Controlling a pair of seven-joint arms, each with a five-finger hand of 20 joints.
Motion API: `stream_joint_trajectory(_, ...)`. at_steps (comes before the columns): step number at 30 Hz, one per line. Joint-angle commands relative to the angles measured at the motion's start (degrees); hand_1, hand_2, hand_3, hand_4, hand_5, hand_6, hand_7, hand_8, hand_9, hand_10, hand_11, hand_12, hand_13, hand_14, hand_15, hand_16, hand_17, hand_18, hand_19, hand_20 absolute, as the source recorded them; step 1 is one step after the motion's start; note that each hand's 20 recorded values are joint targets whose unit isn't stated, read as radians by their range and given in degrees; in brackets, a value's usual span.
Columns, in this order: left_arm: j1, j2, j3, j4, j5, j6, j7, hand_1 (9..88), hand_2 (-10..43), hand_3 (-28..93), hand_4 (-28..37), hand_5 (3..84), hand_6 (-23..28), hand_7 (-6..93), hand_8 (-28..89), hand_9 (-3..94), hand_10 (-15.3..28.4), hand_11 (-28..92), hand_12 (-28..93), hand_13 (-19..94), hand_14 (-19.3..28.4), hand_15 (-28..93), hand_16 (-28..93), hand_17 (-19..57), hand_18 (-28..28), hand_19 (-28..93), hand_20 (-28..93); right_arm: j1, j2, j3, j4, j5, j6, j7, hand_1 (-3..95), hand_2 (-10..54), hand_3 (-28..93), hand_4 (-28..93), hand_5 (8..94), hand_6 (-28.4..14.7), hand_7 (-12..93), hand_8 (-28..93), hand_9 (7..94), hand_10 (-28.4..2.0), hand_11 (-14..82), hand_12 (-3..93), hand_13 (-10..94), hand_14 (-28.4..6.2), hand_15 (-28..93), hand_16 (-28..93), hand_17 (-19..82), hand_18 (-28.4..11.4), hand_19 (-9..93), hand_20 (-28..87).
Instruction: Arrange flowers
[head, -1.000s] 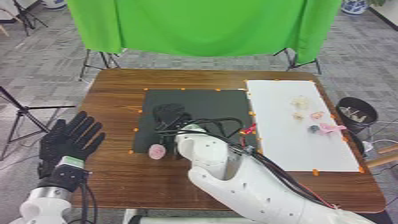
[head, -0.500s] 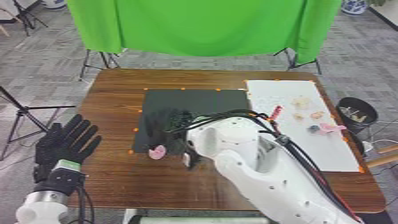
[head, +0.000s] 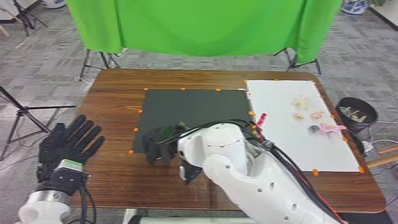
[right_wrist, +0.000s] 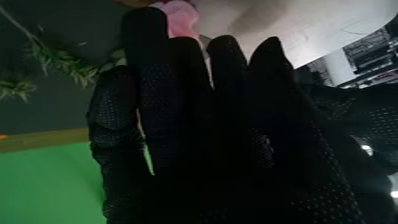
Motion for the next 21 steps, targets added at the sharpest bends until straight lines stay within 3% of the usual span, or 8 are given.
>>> stream_joint_trajectory(1,0.2,-0.10,0.30,0.06,0.00,-0.72,-0.64,29.0,12.9,72,-28.3,41.8,9.6,15.4,-9,34.8,16.0,20,11,24,16.5,36,-7,-7.6,15.6,40,7,-0.2,-0.7,-0.6,0.3,0.6,2.3,2.0,30.6,15.1,81,-19,59.4,-4.8,12,-11,59.6,-14.8,8.8,12.3,67,-14.3,43,20,33,-23.4,82,36)
stream_joint_trajectory(6,0.1,-0.79,0.14,0.28,0.41,-1.01,-2.21,29.1,12.9,72,-28.3,41.9,9.6,15.3,-9,34.8,16.0,20,11,24,16.5,37,-7,-7.5,15.6,40,7,-0.7,-0.9,-0.7,0.6,0.3,4.4,2.2,29.6,14.2,81,-19,55.4,-6.1,11,-12,55.7,-15.1,8.1,11.6,66,-14.5,41,20,33,-23.5,82,35)
stream_joint_trajectory(8,0.2,-0.57,0.32,0.17,0.22,-0.93,-1.78,29.0,12.9,72,-28.3,41.8,9.6,15.3,-9,34.7,16.0,20,11,24,16.5,36,-7,-7.5,15.5,40,7,-0.8,-0.9,-0.8,0.8,0.4,5.1,2.2,29.3,14.0,81,-20,54.1,-6.4,11,-12,54.0,-15.1,7.9,11.2,66,-14.5,41,19,34,-23.5,82,34)
stream_joint_trajectory(16,-0.3,-0.66,0.32,0.29,0.70,-1.07,-2.58,28.9,12.8,72,-28.3,41.7,9.6,15.2,-9,34.5,16.0,19,11,24,16.4,36,-7,-7.5,15.5,40,7,-0.8,-0.9,-1.2,0.9,1.0,8.1,2.8,29.0,13.7,81,-21,50.9,-7.1,11,-11,51.0,-15.1,8.4,10.3,66,-14.5,42,18,34,-23.5,83,32)
stream_joint_trajectory(21,-0.5,-0.77,0.55,0.38,0.81,-1.11,-2.92,28.8,12.8,72,-28.3,41.7,9.7,15.1,-9,34.5,16.0,19,11,24,16.4,36,-7,-7.6,15.5,40,7,-0.6,-1.5,-1.3,1.9,0.6,6.2,3.9,28.3,13.4,82,-21,47.4,-7.3,11,-12,46.7,-15.1,7.9,9.3,66,-14.8,42,18,34,-23.6,83,31)
